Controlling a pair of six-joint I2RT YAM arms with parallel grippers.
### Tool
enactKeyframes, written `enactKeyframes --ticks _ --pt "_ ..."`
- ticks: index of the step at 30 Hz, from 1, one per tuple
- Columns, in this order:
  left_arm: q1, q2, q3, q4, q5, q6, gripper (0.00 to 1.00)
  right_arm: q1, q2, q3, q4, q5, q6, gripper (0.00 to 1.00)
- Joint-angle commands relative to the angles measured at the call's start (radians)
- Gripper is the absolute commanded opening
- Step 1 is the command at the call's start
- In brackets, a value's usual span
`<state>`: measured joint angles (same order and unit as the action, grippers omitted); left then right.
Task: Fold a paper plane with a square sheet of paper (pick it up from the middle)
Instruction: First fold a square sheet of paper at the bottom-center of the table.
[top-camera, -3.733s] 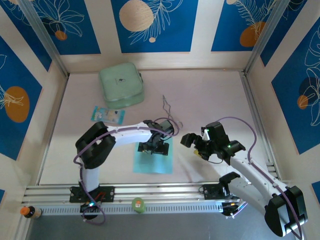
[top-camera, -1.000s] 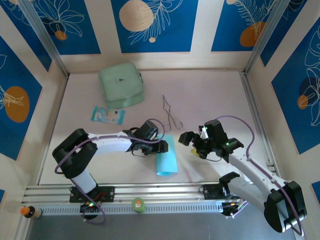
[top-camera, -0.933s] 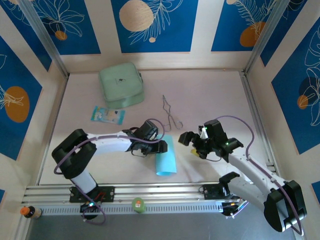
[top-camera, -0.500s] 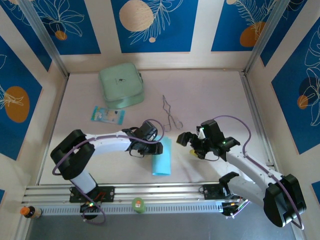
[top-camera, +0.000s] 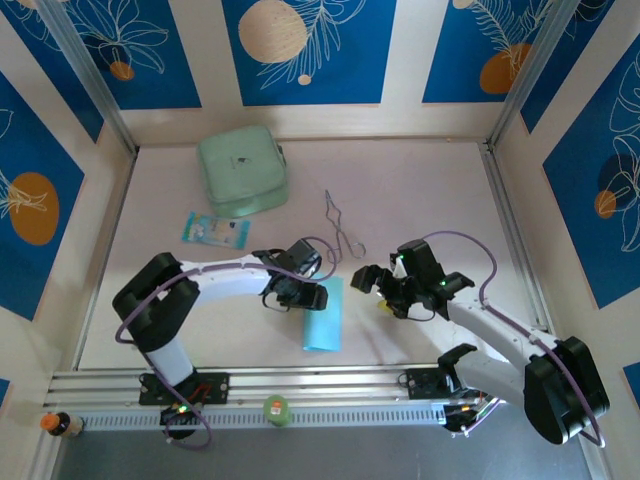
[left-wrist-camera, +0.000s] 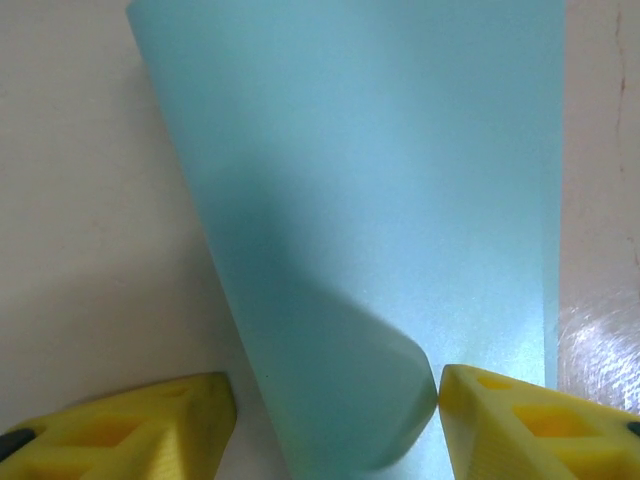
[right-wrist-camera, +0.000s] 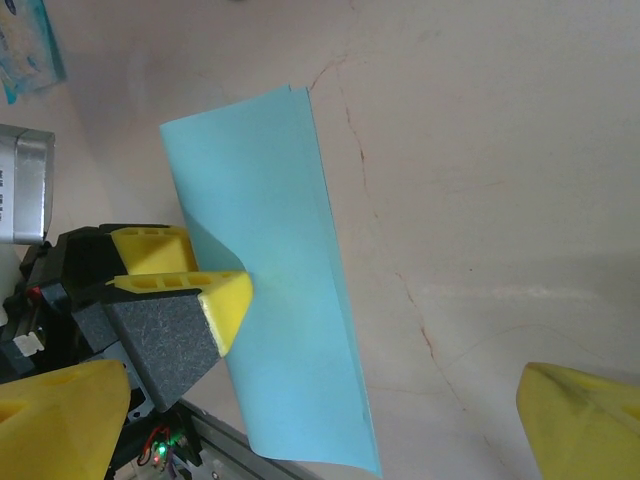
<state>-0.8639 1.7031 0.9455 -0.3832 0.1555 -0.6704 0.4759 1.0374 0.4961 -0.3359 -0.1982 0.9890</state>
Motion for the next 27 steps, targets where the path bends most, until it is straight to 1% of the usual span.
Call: enactKeyframes --ticks 1,5,12,14,17,23,27 --pt "0.008 0.062 -0.001 -0.035 -0.047 0.047 0.61 0.006 0.006 -0.013 0.006 -0.001 0.010 0.99" --pt "0.007 0.087 0.025 -0.059 -0.080 0.055 0.63 0.007 0.006 -0.014 0.008 -0.003 0.009 0.99" --pt "0.007 0.133 0.070 -0.108 -0.122 0.085 0.64 0.007 0.010 -0.017 0.020 -0.019 -0.002 0.99" --pt "0.008 0.131 0.068 -0.106 -0.124 0.084 0.65 0.009 0.013 -0.023 0.044 -0.042 -0.012 0.99" --pt "0.008 0.127 0.078 -0.103 -0.124 0.094 0.66 0.013 0.018 -0.028 0.057 -0.043 -0.013 0.99" --pt "0.008 0.139 0.126 -0.150 -0.161 0.136 0.65 0.015 0.032 -0.025 0.053 -0.041 -0.012 0.99" --pt "0.008 0.150 0.131 -0.154 -0.166 0.135 0.65 0.017 0.037 -0.026 0.052 -0.040 -0.012 0.99"
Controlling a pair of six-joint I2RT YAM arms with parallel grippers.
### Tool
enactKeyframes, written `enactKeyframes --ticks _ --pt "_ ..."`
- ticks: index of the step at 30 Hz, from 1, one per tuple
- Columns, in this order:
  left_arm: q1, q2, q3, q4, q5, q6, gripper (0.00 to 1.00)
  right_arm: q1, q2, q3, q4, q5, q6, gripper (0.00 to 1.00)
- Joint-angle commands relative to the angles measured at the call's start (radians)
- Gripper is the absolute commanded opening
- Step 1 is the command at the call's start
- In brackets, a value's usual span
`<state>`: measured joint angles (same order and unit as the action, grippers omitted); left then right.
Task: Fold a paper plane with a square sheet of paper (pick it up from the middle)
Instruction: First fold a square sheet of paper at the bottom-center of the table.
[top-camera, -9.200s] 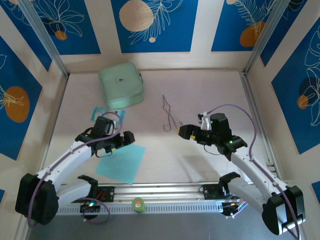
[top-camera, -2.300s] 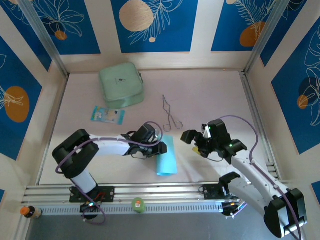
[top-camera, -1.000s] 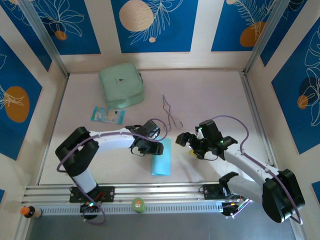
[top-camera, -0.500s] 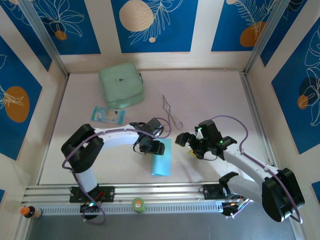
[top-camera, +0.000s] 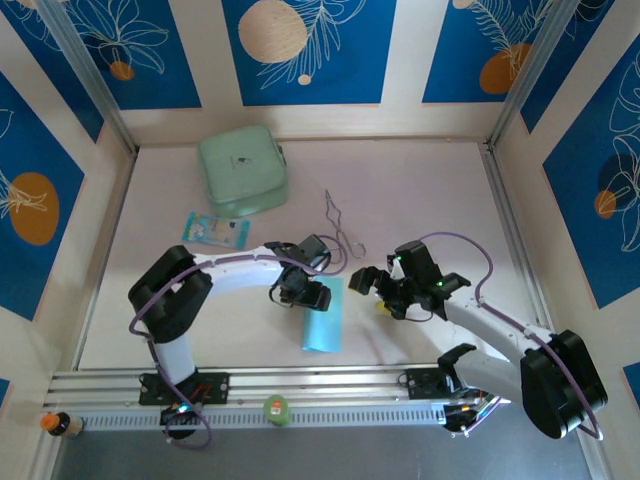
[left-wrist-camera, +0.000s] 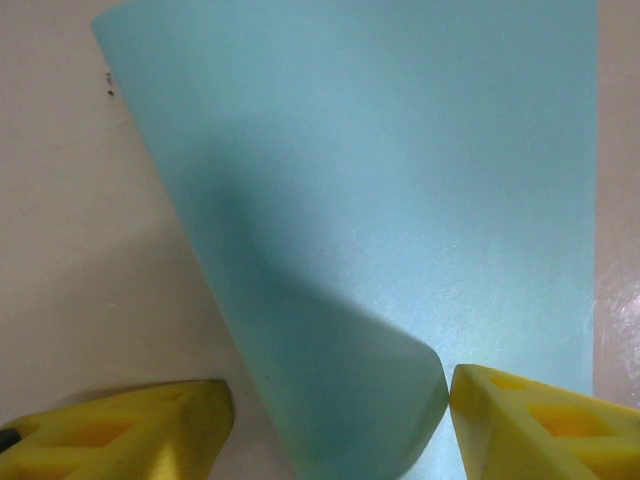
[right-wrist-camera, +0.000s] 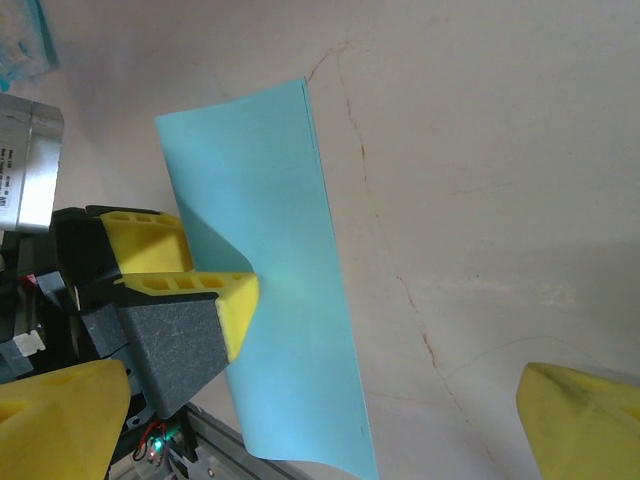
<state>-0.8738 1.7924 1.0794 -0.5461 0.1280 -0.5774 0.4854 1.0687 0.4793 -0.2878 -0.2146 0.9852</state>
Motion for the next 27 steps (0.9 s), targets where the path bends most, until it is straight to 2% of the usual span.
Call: enactKeyframes --ticks 1,4,6,14,19,24,27 --pt "0.018 0.062 -0.004 0.011 -0.137 0.042 0.65 0.007 0.006 -0.011 0.006 -0.025 -0.008 0.99" --pt "0.017 0.067 -0.006 0.015 -0.140 0.040 0.65 0.009 0.013 -0.013 0.011 -0.024 -0.008 0.98" --pt "0.018 0.067 -0.007 0.019 -0.139 0.034 0.65 0.010 0.017 -0.015 0.022 -0.029 -0.013 0.94" --pt "0.018 0.055 -0.038 0.064 -0.110 -0.008 0.65 0.038 0.066 -0.030 0.090 -0.051 0.004 0.54" --pt "0.018 0.058 -0.049 0.070 -0.108 -0.016 0.65 0.110 0.122 -0.047 0.176 -0.040 0.053 0.23" --pt "0.018 0.055 -0.049 0.073 -0.107 -0.020 0.65 0.182 0.196 -0.041 0.236 0.010 0.093 0.08" --pt "0.018 0.056 -0.049 0.076 -0.103 -0.021 0.65 0.210 0.238 -0.031 0.280 0.014 0.105 0.04"
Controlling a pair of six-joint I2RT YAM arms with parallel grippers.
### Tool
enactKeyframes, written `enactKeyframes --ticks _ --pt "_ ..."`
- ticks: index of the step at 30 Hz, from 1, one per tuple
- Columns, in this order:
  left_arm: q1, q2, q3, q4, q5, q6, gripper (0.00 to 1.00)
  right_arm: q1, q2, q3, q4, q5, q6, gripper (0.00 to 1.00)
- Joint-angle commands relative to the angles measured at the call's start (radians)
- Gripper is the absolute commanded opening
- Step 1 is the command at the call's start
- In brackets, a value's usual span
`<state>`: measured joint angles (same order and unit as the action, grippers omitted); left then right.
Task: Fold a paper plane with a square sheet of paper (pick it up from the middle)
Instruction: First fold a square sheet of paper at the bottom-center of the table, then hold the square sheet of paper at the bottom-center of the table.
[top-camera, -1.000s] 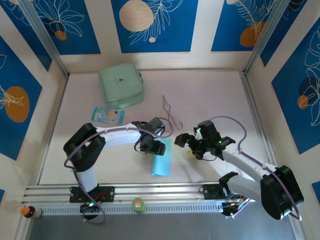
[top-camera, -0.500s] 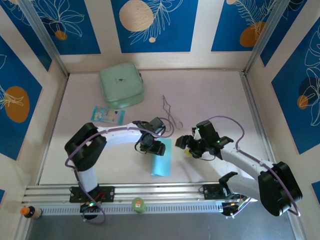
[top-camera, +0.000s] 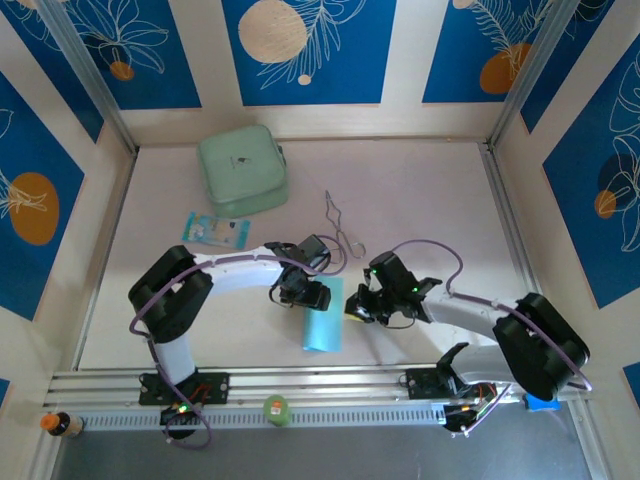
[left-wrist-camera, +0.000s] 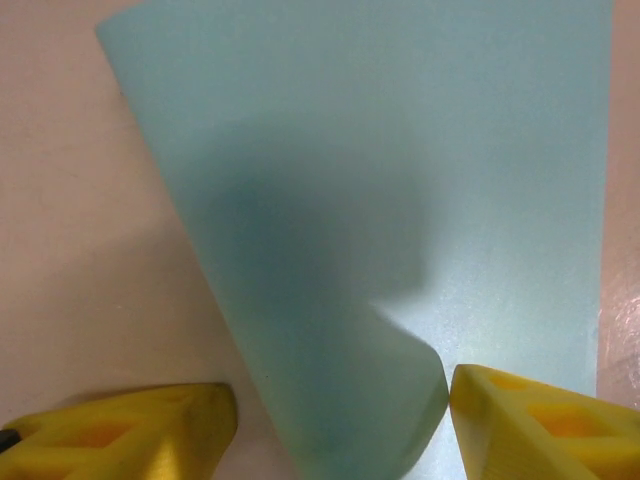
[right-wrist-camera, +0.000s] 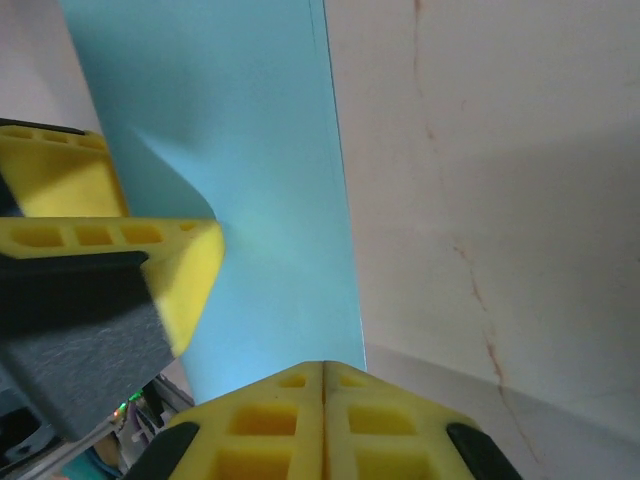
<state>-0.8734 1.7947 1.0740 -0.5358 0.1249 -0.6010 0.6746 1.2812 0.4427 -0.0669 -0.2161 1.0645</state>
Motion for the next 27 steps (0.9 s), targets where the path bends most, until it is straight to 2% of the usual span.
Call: enactKeyframes --ticks 1,10,19,27 --pt "0.017 0.054 -0.044 0.066 -0.100 0.002 0.65 0.028 0.039 0.012 0.065 0.017 0.026 0.02" --pt "0.017 0.056 -0.048 0.074 -0.091 -0.005 0.65 0.034 0.135 0.019 0.142 -0.026 0.019 0.02" --pt "0.014 0.057 -0.051 0.078 -0.089 -0.008 0.65 0.037 0.152 0.023 0.189 -0.065 -0.009 0.02" --pt "0.015 0.009 -0.069 0.104 -0.078 -0.049 0.66 -0.001 0.232 0.027 0.093 -0.059 -0.093 0.02"
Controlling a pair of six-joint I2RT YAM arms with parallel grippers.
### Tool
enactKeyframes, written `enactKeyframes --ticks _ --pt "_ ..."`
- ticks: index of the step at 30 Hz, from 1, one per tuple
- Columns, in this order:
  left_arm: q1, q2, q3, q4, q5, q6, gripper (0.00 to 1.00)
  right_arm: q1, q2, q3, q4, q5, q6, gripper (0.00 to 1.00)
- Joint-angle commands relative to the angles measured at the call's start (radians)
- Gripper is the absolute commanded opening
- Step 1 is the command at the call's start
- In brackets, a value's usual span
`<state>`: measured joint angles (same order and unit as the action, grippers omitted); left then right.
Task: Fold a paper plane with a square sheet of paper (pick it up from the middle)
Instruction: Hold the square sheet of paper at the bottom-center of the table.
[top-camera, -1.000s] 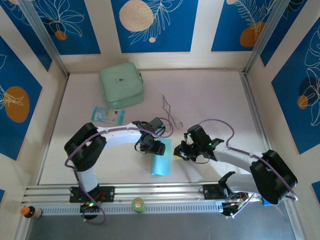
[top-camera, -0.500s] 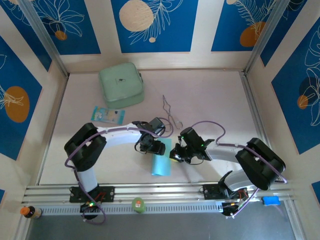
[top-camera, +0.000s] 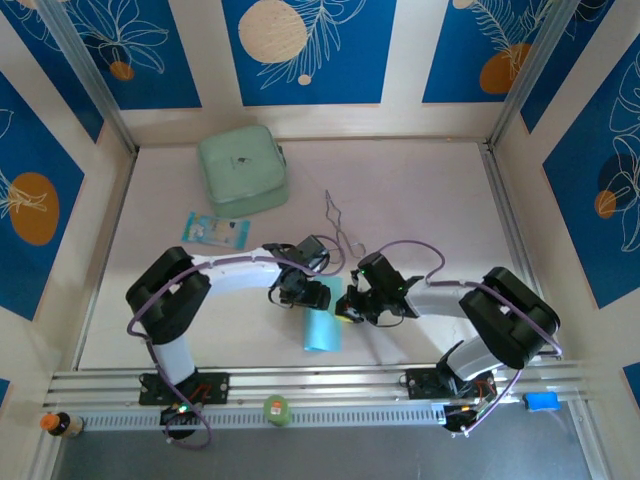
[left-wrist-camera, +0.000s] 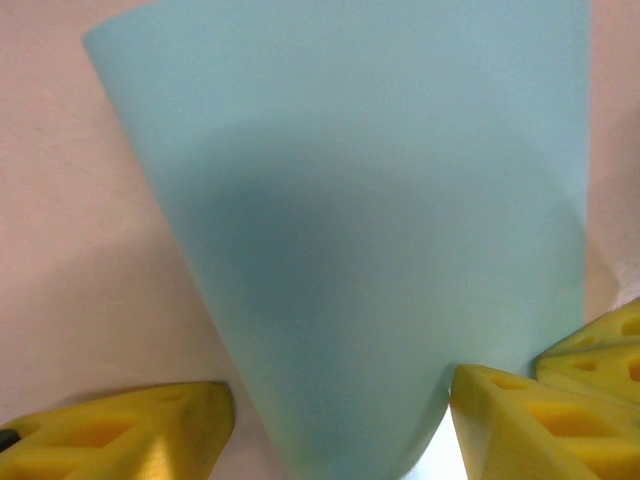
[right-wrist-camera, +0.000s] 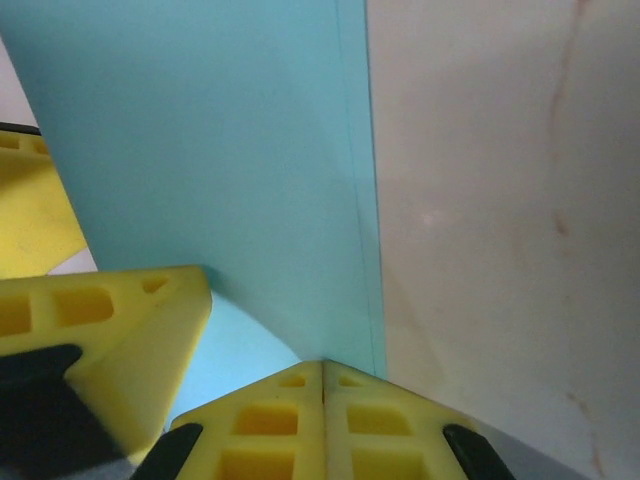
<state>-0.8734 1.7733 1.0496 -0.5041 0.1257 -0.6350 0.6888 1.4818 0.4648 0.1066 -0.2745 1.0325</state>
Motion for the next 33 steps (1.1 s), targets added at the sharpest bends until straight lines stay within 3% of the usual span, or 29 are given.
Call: enactKeyframes --ticks 1,7,17,28,33 --pt "0.016 0.015 -0.045 0.074 -0.073 -0.022 0.66 -0.027 0.034 0.009 -0.097 -0.008 -0.086 0.02" --pt "0.017 -0.105 -0.104 0.150 -0.011 -0.102 0.69 -0.078 0.026 0.051 -0.191 -0.062 -0.242 0.02" --pt "0.027 -0.136 -0.205 0.332 0.136 -0.267 0.67 -0.100 0.041 0.044 -0.153 -0.089 -0.211 0.02" --pt "0.023 -0.130 -0.252 0.403 0.174 -0.311 0.50 -0.100 0.040 0.027 -0.129 -0.077 -0.165 0.02" --pt "0.017 -0.140 -0.265 0.429 0.185 -0.314 0.48 -0.100 0.040 0.018 -0.117 -0.074 -0.149 0.02"
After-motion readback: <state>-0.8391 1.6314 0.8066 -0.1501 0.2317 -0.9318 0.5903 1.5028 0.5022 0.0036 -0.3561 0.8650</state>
